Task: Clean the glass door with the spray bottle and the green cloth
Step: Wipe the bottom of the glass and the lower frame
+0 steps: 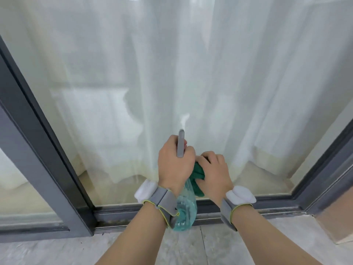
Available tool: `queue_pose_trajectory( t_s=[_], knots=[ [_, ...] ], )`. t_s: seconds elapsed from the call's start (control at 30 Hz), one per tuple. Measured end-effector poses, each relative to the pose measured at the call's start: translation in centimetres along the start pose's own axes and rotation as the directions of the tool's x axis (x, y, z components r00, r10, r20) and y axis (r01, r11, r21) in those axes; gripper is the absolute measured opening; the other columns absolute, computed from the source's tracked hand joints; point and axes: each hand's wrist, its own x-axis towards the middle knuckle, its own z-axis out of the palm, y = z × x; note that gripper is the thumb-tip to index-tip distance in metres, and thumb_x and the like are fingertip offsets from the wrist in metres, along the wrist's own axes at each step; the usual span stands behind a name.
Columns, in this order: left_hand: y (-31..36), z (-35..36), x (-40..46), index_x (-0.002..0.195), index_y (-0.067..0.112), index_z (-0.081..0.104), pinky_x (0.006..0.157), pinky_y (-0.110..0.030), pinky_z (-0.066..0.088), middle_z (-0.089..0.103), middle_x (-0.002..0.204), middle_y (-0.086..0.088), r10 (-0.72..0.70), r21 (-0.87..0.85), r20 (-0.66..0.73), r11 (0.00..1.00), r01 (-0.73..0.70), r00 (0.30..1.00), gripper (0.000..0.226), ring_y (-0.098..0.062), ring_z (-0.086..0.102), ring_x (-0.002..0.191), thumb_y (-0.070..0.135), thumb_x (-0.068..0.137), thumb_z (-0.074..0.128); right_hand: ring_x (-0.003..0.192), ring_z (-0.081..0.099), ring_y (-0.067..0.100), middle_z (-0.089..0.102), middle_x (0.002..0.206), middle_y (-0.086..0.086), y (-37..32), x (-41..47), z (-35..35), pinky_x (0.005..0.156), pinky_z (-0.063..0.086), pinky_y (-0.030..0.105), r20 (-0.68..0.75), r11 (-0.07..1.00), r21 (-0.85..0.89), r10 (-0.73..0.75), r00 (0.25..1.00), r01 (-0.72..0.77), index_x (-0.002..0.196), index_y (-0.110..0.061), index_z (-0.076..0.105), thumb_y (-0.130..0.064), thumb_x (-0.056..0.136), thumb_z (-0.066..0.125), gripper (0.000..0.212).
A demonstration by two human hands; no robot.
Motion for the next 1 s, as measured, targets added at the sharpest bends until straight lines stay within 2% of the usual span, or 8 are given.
queue_pose_trajectory(
  t_s=[0.13,0.23,0.3,0.5,0.67,0.73,0.93,1.0],
  knots=[
    [0.7,1.6,0.1,0.093,0.009,0.059,0.056,-0.028,0.037,0.055,0.075,0.002,-0.023,-0.017,-0.025,1.000,0.023,0.999,0.005,-0.017,0.045,0.062,0.009,0.090,0.056,0.096,0.041,0.024,0.051,0.110,-0.003,1.7,-1.1,0.6,0.077,0.048,0.041,0.045,0.998,0.059,-0.012,0.999,0.010,0.112,-0.025,0.062,-0.020,0.064,0.063,0.049],
    [1.2,2.0,-0.4,0.093,0.008,0.058,0.053,-0.022,0.036,0.051,0.075,0.003,-0.040,-0.071,-0.045,0.997,0.037,0.998,0.003,-0.015,0.042,0.060,0.008,0.091,0.055,0.105,0.036,0.025,0.045,0.121,0.001,2.4,-1.2,0.2,0.085,0.046,0.039,0.057,0.998,0.068,0.013,0.998,-0.017,0.113,-0.025,0.063,-0.013,0.066,0.066,0.049],
    [1.9,2.6,-1.1,0.087,0.007,0.056,0.049,-0.018,0.035,0.049,0.073,0.003,-0.065,-0.089,-0.044,0.994,0.060,0.997,0.003,-0.014,0.040,0.058,0.008,0.090,0.055,0.106,0.035,0.026,0.041,0.123,0.003,2.8,-1.2,-0.5,0.086,0.045,0.036,0.019,0.997,0.082,0.013,1.000,-0.015,0.113,-0.025,0.064,-0.010,0.065,0.069,0.050],
    [2.3,4.6,-2.1,0.061,0.018,0.032,0.054,-0.030,0.028,0.034,0.058,0.005,-0.144,-0.004,-0.027,0.990,0.144,0.989,0.025,-0.021,0.029,0.057,0.018,0.077,0.051,0.095,0.033,0.022,0.034,0.114,0.000,3.1,-0.8,-0.9,0.076,0.046,0.033,-0.130,0.985,0.157,-0.045,0.991,0.065,0.113,-0.024,0.045,-0.002,0.055,0.075,0.069],
    [2.7,3.9,-1.9,0.071,0.014,0.044,0.057,-0.031,0.032,0.047,0.068,0.002,-0.105,0.079,-0.104,0.990,0.114,0.989,0.020,-0.020,0.039,0.061,0.014,0.088,0.053,0.096,0.035,0.024,0.042,0.113,0.005,2.4,1.4,-1.5,0.080,0.046,0.036,-0.201,0.982,0.131,-0.107,0.974,0.135,0.113,-0.015,0.052,0.004,0.057,0.068,0.062],
    [2.7,3.1,-2.0,0.075,0.013,0.048,0.059,-0.032,0.037,0.050,0.070,0.001,-0.064,0.061,-0.112,0.996,0.072,0.992,0.012,-0.021,0.042,0.063,0.014,0.086,0.054,0.096,0.035,0.024,0.045,0.113,0.007,2.3,2.8,-2.2,0.081,0.045,0.039,-0.239,0.989,0.122,-0.054,0.969,0.085,0.111,-0.015,0.055,0.005,0.058,0.063,0.057],
    [2.9,1.3,-2.1,0.077,0.010,0.049,0.056,-0.032,0.035,0.046,0.066,0.004,0.002,0.037,-0.091,0.999,0.001,0.996,0.013,-0.018,0.037,0.060,0.022,0.073,0.050,0.098,0.037,0.030,0.037,0.119,0.013,-0.8,5.2,-3.5,0.084,0.044,0.039,-0.601,0.972,0.227,0.185,0.778,-0.055,0.127,-0.019,0.042,0.007,0.063,0.054,0.069],
    [2.9,1.0,-2.1,0.074,0.013,0.046,0.056,-0.033,0.034,0.044,0.064,0.006,-0.006,0.020,-0.094,1.000,0.008,0.996,0.013,-0.019,0.036,0.059,0.024,0.068,0.048,0.101,0.035,0.030,0.032,0.121,0.010,-2.0,5.1,-2.4,0.084,0.046,0.042,-0.579,0.986,0.168,0.107,0.808,-0.009,0.124,-0.027,0.045,0.000,0.067,0.062,0.065]
  ],
)
